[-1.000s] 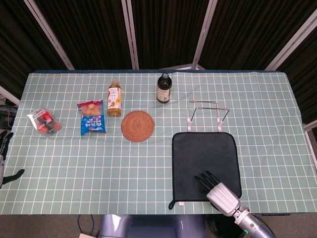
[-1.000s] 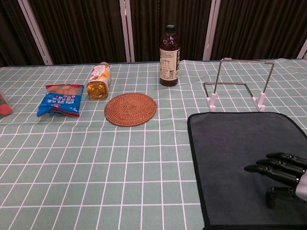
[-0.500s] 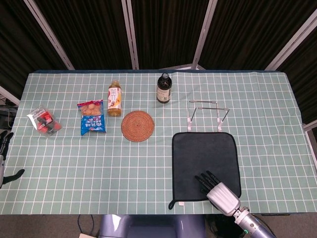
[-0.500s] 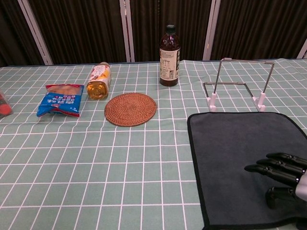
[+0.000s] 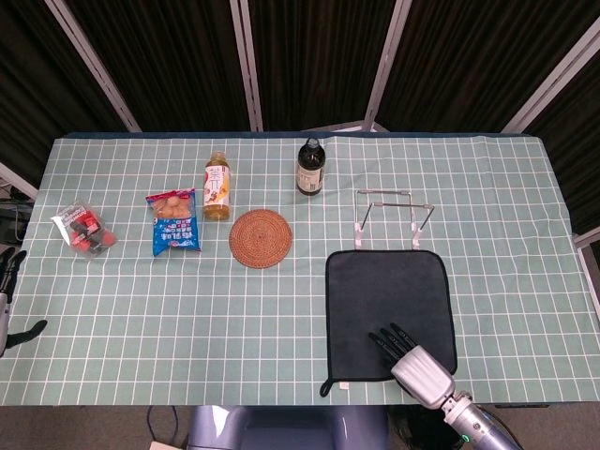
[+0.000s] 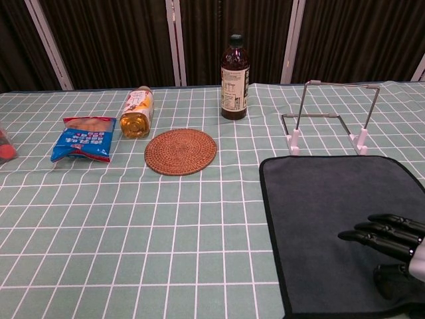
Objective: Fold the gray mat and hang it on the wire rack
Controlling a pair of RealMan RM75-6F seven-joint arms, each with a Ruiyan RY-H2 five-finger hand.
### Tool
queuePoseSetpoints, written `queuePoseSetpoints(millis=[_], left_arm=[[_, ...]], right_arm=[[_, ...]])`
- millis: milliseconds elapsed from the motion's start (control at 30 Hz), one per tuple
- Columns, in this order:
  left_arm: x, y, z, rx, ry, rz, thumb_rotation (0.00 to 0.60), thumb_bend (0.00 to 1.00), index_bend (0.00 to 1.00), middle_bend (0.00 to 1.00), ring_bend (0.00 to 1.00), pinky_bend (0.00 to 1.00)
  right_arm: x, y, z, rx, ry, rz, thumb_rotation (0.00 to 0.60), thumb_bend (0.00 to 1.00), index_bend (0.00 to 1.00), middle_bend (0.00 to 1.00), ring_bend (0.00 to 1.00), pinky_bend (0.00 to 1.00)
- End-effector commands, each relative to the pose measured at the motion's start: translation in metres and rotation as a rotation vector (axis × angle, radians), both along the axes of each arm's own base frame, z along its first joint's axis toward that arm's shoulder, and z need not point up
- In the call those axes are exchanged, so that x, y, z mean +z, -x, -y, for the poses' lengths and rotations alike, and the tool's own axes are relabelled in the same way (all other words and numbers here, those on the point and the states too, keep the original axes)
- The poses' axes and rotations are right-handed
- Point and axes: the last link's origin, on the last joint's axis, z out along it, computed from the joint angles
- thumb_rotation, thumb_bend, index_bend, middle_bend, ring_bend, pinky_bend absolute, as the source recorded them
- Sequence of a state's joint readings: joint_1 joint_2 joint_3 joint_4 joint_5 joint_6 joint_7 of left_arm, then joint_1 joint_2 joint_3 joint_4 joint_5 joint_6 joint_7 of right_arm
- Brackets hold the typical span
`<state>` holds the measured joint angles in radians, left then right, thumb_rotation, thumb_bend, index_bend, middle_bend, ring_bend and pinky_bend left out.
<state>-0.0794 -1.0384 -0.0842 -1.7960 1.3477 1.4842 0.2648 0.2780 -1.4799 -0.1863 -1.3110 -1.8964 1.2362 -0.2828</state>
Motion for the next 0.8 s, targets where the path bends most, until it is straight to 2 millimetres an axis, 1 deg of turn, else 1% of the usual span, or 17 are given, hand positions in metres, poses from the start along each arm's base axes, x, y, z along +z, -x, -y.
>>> queuePoseSetpoints(millis=[33, 200, 300, 567, 700, 800], left_arm=[[0.000, 0.000, 0.000, 0.000, 0.001, 0.000, 0.600, 0.00, 0.00, 0.00, 0.00, 0.00], [0.000, 0.000, 0.000, 0.000, 0.002, 0.000, 0.600, 0.00, 0.00, 0.00, 0.00, 0.00], [0.000, 0.000, 0.000, 0.001, 0.003, 0.000, 0.600, 0.00, 0.00, 0.00, 0.00, 0.00], [0.000, 0.000, 0.000, -0.001, 0.001, 0.003, 0.600, 0.00, 0.00, 0.00, 0.00, 0.00], [0.001, 0.000, 0.000, -0.003, 0.001, 0.005, 0.600, 0.00, 0.00, 0.00, 0.00, 0.00], [0.001, 0.000, 0.000, -0.004, 0.001, 0.007, 0.600, 0.00, 0.00, 0.00, 0.00, 0.00]], right_arm=[[0.000, 0.000, 0.000, 0.000, 0.000, 0.001, 0.600, 0.39, 0.48, 0.00, 0.00, 0.00], [-0.001, 0.000, 0.001, -0.001, -0.002, 0.009, 0.600, 0.43, 0.54, 0.00, 0.00, 0.00], [0.000, -0.001, 0.001, 0.001, 0.002, 0.027, 0.600, 0.46, 0.56, 0.00, 0.00, 0.00], [0.002, -0.005, 0.006, -0.030, 0.005, 0.072, 0.600, 0.45, 0.59, 0.02, 0.00, 0.00], [0.005, -0.013, 0.017, -0.070, 0.012, 0.125, 0.600, 0.45, 0.62, 0.03, 0.00, 0.00], [0.008, -0.021, 0.033, -0.111, 0.023, 0.156, 0.600, 0.45, 0.62, 0.04, 0.00, 0.00]])
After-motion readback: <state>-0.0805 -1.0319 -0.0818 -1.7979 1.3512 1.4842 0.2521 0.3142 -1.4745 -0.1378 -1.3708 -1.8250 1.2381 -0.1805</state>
